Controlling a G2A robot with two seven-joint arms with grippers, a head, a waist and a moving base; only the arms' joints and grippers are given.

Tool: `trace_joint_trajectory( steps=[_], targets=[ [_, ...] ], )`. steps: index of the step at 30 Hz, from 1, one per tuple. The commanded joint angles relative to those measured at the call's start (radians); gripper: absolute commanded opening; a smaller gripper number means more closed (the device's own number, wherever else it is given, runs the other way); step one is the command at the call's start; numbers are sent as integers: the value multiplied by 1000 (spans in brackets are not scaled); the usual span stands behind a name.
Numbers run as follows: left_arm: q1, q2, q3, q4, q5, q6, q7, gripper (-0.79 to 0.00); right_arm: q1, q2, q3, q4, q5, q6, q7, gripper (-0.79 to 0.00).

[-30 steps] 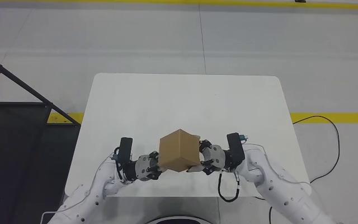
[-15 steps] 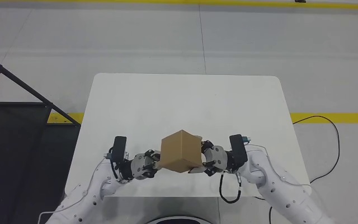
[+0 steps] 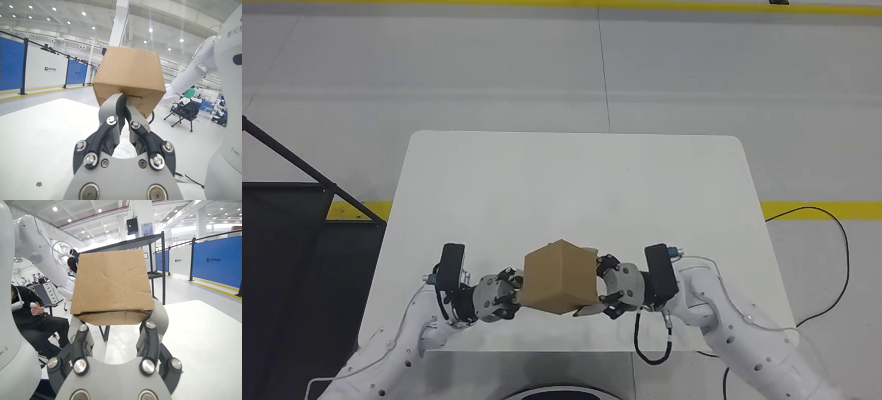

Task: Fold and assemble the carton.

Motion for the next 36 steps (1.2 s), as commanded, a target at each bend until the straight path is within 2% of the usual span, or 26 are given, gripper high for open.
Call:
trace_joint_trajectory(
  steps=[1,16,19,21,32,36],
  targets=[
    [3,5,-6,2,0,0,9,-785,-1,3,4,-2,0,0,-4,-785],
    [55,34,-78,-1,-47,0,29,-785,-12,24,25,-23,15,0,-62,-785],
    [65,35,-95,21,-69,0,29,-785,-1,28,11,-23,30,0,-91,-785],
    [73,33,-109,49,-84,53,9,-785,6,32,9,-15,21,0,-87,-785],
    [73,33,-109,49,-84,53,9,-785,6,32,9,-15,21,0,-87,-785],
    [80,30,-116,30,-110,78,-31,-785,-15,30,27,-68,-39,137,4,-785]
  ],
)
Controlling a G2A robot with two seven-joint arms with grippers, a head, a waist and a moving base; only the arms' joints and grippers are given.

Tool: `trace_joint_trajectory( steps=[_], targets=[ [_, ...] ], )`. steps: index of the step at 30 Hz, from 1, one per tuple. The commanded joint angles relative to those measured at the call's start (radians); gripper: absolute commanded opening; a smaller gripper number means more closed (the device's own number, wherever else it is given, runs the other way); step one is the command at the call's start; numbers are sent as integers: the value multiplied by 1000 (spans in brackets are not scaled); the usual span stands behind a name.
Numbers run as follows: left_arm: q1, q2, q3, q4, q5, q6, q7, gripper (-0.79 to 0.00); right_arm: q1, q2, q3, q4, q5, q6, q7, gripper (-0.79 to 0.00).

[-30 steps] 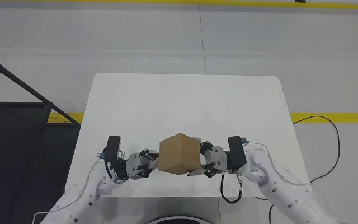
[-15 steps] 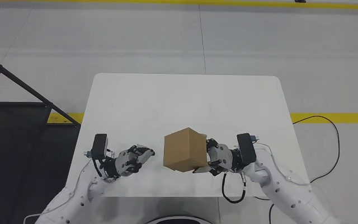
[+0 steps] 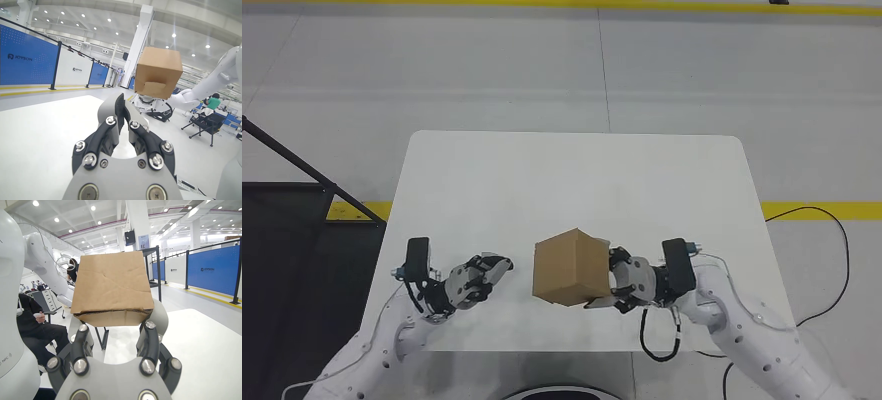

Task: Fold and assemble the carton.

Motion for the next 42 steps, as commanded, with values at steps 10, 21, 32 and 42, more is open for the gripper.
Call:
trace_joint_trajectory(
  steps=[10,21,32,42],
  targets=[
    [33,-4,-66,-8,-34,5,-25,-785,-116,2,76,-210,-239,399,132,-785],
    [47,-14,-95,-10,-25,-16,-13,-785,-227,-1,123,-299,-431,594,65,-785],
    [54,-26,-111,-11,17,-30,8,-785,-253,-14,152,-295,-371,535,-1,-785],
    [66,-34,-141,-12,39,-37,32,-785,-225,-23,210,-141,48,125,-162,-785]
  ],
)
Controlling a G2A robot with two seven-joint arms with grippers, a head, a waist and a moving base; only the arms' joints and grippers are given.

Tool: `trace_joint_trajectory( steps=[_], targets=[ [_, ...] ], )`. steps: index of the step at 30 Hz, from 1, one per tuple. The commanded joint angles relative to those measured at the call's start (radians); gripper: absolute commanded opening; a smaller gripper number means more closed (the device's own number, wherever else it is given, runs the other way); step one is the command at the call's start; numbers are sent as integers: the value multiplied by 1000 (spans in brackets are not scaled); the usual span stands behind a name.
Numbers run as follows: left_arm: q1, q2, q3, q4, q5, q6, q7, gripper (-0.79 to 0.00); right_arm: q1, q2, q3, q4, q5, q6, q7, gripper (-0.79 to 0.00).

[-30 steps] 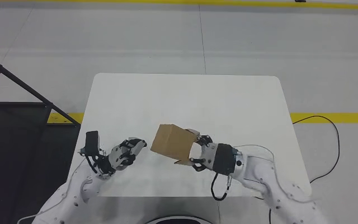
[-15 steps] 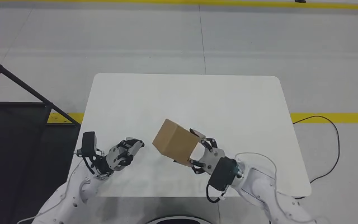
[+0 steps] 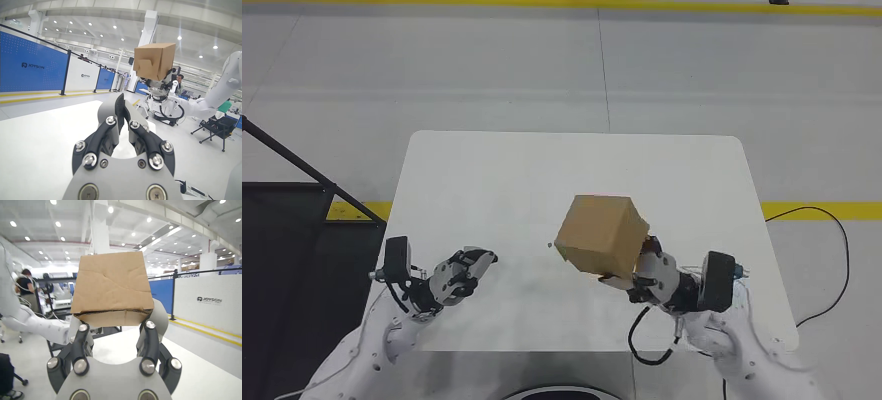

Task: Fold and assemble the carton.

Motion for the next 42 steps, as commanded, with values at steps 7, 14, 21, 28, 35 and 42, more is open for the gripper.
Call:
trace_joint_trajectory(
  steps=[7,14,21,28,35,42],
  targets=[
    [12,-6,-21,-3,9,-8,4,-785,77,-6,-16,101,279,-282,152,-785],
    [16,-10,-33,-2,9,-9,4,-785,101,-14,-18,106,334,-278,251,-785],
    [16,-10,-33,-2,9,-9,4,0,81,-18,6,46,206,-115,398,-785],
    [16,-10,-33,-2,9,-9,4,0,65,-22,-9,14,67,21,590,-785],
    [16,-10,-33,-2,9,-9,4,0,81,-41,-77,29,-72,147,744,-785],
    [16,-10,-33,-2,9,-9,4,0,97,-68,-152,56,-185,254,818,-785]
  ],
)
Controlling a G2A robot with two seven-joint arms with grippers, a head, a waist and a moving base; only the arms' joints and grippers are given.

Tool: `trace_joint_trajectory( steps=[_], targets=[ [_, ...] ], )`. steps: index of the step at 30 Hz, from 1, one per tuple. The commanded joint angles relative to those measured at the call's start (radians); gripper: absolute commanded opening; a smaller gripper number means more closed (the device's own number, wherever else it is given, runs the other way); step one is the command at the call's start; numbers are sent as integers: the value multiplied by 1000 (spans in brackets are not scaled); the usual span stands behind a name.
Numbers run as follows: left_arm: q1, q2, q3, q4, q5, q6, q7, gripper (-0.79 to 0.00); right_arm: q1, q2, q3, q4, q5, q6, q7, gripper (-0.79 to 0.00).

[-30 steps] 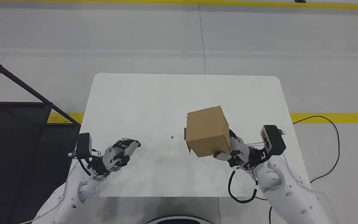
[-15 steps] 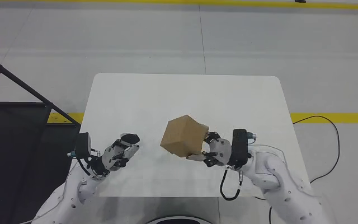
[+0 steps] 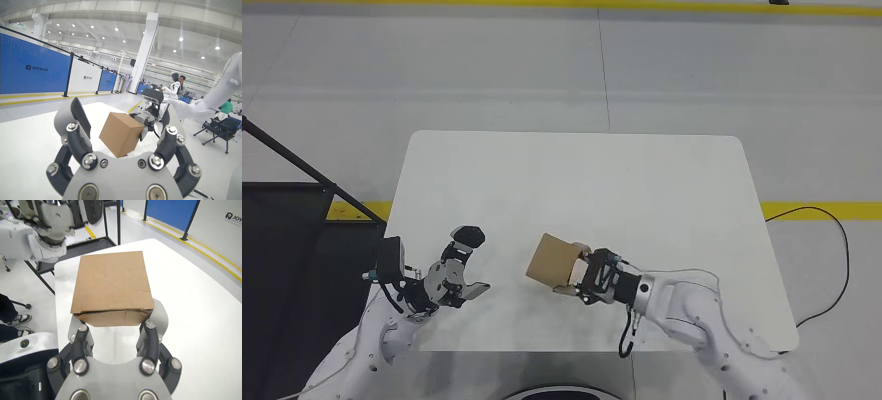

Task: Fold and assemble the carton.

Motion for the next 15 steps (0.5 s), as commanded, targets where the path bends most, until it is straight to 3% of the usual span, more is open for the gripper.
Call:
trace_joint_trajectory(
  steps=[1,8,15],
  targets=[
    [0,0,0,0,0,0,0,0,6,-9,-24,13,-32,34,19,-785],
    [0,0,0,0,0,0,0,0,39,-43,-92,80,-68,102,82,-785],
    [0,0,0,0,0,0,0,0,69,-74,-124,152,-93,174,64,-785]
  ],
)
